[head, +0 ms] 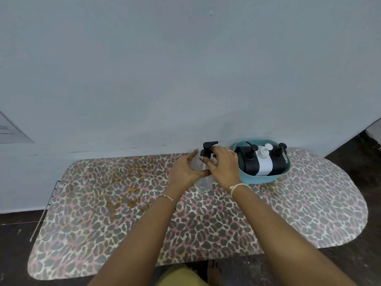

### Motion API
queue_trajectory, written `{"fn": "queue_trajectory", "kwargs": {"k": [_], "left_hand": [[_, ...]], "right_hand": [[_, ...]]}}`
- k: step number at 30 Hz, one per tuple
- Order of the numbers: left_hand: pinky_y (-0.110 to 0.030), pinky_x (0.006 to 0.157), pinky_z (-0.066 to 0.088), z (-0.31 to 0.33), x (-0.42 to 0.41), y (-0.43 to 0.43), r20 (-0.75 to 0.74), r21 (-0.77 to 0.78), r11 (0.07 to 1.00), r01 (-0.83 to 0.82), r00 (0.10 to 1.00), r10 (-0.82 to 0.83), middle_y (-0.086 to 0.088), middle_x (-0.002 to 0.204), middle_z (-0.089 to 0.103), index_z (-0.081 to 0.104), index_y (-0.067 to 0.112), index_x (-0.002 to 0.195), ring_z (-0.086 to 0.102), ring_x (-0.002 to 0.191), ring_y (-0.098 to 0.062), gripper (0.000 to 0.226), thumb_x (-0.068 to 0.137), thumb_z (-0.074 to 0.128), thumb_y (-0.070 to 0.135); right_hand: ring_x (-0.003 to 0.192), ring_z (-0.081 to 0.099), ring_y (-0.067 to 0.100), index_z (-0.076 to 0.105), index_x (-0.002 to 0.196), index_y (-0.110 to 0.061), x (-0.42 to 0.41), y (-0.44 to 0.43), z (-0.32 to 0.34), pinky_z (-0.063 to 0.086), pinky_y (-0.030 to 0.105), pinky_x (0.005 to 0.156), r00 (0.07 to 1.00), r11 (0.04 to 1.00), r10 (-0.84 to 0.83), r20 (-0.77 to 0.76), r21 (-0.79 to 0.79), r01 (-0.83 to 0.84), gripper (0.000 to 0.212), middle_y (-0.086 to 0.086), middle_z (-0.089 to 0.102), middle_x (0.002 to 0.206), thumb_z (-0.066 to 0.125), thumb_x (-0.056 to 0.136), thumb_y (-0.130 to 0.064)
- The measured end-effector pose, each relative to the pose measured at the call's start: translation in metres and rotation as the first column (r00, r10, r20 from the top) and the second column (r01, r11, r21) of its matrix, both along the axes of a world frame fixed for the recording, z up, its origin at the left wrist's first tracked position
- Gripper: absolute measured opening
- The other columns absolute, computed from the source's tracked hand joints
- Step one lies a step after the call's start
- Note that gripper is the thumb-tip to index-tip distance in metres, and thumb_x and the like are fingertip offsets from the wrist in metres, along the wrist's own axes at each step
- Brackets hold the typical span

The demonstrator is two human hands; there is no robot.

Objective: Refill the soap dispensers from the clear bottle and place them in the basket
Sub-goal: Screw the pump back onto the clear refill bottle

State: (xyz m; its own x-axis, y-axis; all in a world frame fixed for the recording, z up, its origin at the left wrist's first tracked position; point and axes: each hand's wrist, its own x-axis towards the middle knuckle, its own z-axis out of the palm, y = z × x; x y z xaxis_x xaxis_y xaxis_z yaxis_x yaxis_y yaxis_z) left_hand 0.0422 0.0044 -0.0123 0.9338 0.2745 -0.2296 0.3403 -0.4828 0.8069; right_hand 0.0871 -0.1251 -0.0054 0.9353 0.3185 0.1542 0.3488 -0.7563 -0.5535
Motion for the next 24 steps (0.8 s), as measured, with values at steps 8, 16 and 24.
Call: {"fn": "queue_trajectory", "kwargs": {"k": [8, 16, 24], "left_hand": [[-0.033, 0.105, 0.042, 0.005, 0.007, 0.005, -0.032, -0.023, 0.996, 0.084, 0.996, -0.085, 0.000, 0.146, 0.045, 0.036, 0.019, 0.146, 0.045, 0.132, -0.016, 0.101, 0.061, 0.087, 0.040], [-0.025, 0.086, 0.044, 0.001, 0.006, -0.004, 0.013, 0.104, 0.994, 0.029, 0.999, -0.030, 0.005, 0.128, 0.057, 0.048, 0.021, 0.135, 0.055, 0.117, -0.013, 0.080, 0.064, 0.078, 0.044], [-0.036, 0.085, 0.054, -0.001, 0.006, -0.014, 0.035, 0.202, 0.979, -0.038, 0.999, 0.031, 0.004, 0.126, 0.058, 0.048, 0.025, 0.132, 0.059, 0.110, -0.015, 0.066, 0.072, 0.064, 0.050]], "right_hand": [[0.105, 0.050, 0.020, 0.061, 0.110, -0.022, 0.001, -0.003, 0.003, 0.027, 0.034, 0.089, 0.999, 0.997, 0.050, -0.003, -0.063, -0.050, 0.023, -0.003, 0.061, 0.103, 0.054, 0.095, -0.037], [0.098, 0.054, 0.019, 0.060, 0.103, -0.019, -0.005, 0.001, 0.000, 0.024, 0.034, 0.090, 0.990, 0.966, 0.009, 0.144, -0.257, 0.028, 0.023, -0.003, 0.062, 0.099, 0.049, 0.095, -0.038], [0.089, 0.057, 0.022, 0.062, 0.090, -0.014, -0.011, 0.005, -0.008, 0.023, 0.033, 0.086, 0.968, 0.967, -0.099, 0.232, -0.208, 0.149, 0.017, 0.001, 0.064, 0.088, 0.060, 0.088, -0.030]]}}
